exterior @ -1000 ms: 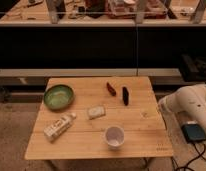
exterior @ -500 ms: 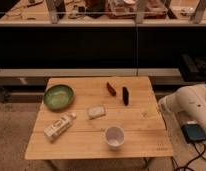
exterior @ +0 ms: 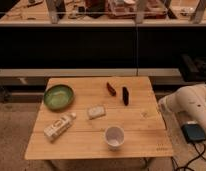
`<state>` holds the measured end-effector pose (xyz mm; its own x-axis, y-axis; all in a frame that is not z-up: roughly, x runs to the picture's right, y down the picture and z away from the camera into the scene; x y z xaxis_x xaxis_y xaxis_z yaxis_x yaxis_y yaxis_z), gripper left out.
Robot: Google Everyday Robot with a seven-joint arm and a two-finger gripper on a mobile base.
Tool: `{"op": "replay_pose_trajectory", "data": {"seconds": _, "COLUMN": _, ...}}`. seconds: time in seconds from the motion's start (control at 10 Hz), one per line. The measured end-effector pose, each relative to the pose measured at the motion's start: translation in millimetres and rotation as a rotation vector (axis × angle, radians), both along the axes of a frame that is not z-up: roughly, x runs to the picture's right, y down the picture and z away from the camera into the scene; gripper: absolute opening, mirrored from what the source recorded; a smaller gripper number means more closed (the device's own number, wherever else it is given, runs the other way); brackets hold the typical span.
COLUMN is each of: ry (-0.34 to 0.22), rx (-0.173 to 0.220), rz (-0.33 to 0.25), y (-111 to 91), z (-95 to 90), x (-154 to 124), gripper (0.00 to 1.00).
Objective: Place the white sponge in the ceramic cup
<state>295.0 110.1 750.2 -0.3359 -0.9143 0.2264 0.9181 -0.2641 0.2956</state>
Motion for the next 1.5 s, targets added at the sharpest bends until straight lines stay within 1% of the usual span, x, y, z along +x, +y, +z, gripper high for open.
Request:
{"op": "replay_pose_trajectory", "data": {"seconds": 0.4, "ry": 0.0, "rx": 0.001, "rz": -0.001, "y": 0, "z": -0.1, "x": 0, "gripper": 0.8}}
{"op": "replay_pose_trajectory", "data": {"seconds": 0.5, "ry": -0.003, "rx": 0.007, "rz": -0.005, "y": -1, "z": -0.9, "x": -1, "gripper": 0.8}}
{"op": "replay_pose_trajectory", "data": {"seconds": 0.6, "ry": -0.025, "rx": 0.033, "rz": -0.024, "y": -4, "z": -4.4, "x": -9, "gripper": 0.8}}
{"op": "replay_pose_trajectory", "data": {"seconds": 0.7, "ry": -0.072, "rx": 0.079, "rz": -0.058, "y": -9, "z": -12.1, "x": -24, "gripper": 0.8}}
{"op": "replay_pose_trajectory", "data": {"seconds": 0.8, "ry": -0.137, "rx": 0.133, "rz": -0.103, "y": -15, "z": -23.9, "x": -47, "gripper": 0.8}}
{"op": "replay_pose_trajectory", "data": {"seconds": 0.9, "ry": -0.221, "rx": 0.189, "rz": -0.164, "y": -16, "z": -39.8, "x": -76, "gripper": 0.8}}
{"op": "replay_pose_trajectory", "data": {"seconds": 1.0, "ry": -0.291, "rx": 0.241, "rz": -0.217, "y": -16, "z": -55.6, "x": -99, "gripper": 0.8}}
{"op": "replay_pose_trajectory", "data": {"seconds": 1.1, "ry": -0.32, "rx": 0.265, "rz": -0.239, "y": -17, "z": -63.3, "x": -109, "gripper": 0.8}}
{"op": "replay_pose_trajectory", "data": {"seconds": 1.2, "ry": -0.339, "rx": 0.28, "rz": -0.257, "y": -17, "z": -68.3, "x": -116, "gripper": 0.8}}
{"op": "replay_pose_trajectory", "data": {"seconds": 1.5, "ry": -0.345, "rx": 0.282, "rz": -0.261, "y": -17, "z": -67.8, "x": -119, "gripper": 0.8}}
